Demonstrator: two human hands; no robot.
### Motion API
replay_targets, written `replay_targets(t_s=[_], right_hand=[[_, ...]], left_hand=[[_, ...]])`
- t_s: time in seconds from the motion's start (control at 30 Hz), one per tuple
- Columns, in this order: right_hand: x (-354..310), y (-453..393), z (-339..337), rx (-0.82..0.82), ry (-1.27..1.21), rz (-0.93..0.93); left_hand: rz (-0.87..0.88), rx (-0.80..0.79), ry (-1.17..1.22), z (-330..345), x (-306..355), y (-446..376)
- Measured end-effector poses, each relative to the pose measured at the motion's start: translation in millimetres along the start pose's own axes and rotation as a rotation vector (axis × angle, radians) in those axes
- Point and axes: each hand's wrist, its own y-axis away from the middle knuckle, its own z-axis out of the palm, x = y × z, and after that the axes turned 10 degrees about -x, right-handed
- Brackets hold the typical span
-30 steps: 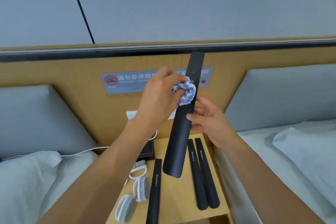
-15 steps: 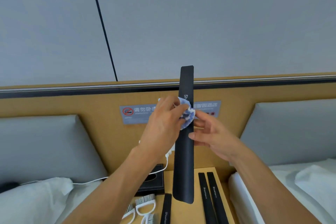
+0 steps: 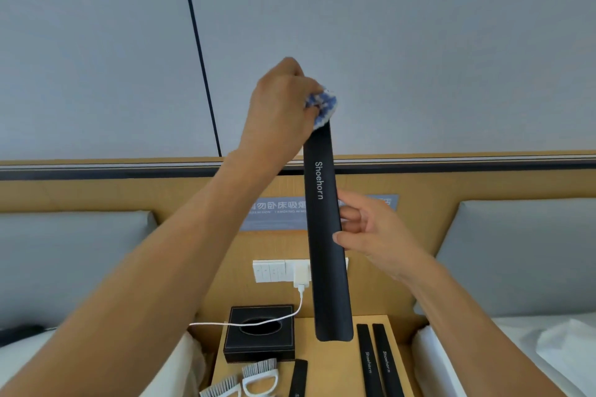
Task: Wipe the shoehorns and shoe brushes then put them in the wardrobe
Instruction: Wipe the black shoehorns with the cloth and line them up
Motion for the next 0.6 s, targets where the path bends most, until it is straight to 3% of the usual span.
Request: replay_targets(t_s=[0.2, 0.43, 0.6], right_hand=[[-10, -9, -5, 0.012, -0.027, -0.059], [-13, -16, -20, 0.011, -0.309, -0.065], [-10, -10, -33, -0.118, -0.474, -0.007]], left_hand=[[0.014, 0.024, -0.021, -1, 10, -11], [0.091, -0.206, 0.0, 29, 12, 23], [0.144, -0.314, -0.034, 27, 8, 44]])
